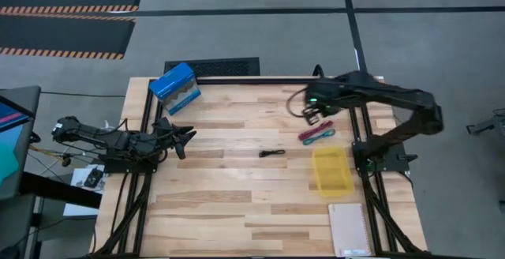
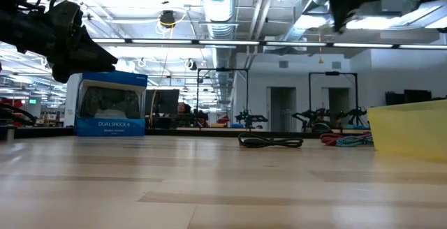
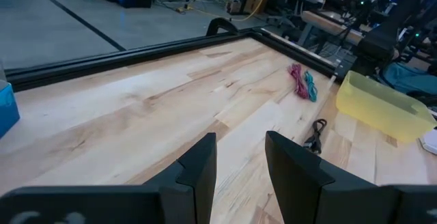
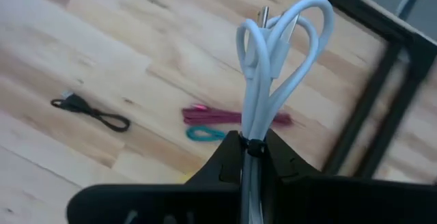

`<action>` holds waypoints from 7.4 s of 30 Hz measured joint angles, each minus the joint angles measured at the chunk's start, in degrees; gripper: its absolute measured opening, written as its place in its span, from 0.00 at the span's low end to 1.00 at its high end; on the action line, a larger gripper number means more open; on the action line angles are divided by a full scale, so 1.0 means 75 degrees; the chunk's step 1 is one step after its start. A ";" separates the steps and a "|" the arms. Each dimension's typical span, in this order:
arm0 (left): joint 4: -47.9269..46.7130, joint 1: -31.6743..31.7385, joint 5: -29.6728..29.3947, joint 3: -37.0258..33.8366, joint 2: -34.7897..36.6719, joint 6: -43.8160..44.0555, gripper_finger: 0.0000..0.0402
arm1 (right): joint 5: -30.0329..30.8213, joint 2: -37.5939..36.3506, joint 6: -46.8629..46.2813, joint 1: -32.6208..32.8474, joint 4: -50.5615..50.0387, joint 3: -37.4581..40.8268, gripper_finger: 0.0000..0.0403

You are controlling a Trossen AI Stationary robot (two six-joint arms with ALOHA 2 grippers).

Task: Pick and place USB-C Cables
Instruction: Put the white charger cable into the yellow bin, then put the black charger cable into the yellow bin

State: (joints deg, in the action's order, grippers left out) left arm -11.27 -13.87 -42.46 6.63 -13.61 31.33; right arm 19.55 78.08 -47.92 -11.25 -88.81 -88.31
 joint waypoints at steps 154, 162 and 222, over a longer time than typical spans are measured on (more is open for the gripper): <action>-0.0577 0.0000 -0.0434 -0.0076 -0.0001 0.0312 0.28 | -0.1496 -0.1652 -0.6337 0.3900 0.4005 0.5804 0.46; -0.0577 -0.0003 -0.0730 -0.0076 -0.0003 0.0312 0.28 | -0.0694 -0.3096 -0.4016 0.2556 0.5527 0.5804 0.46; -0.0653 -0.0003 -0.0829 -0.0076 -0.0002 0.0312 0.28 | -0.1923 0.3523 0.5808 0.1192 1.2396 0.5761 0.56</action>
State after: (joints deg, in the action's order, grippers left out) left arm -16.16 -13.89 -48.67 6.07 -13.62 33.67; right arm 5.13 104.50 -4.36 -2.31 4.16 -45.10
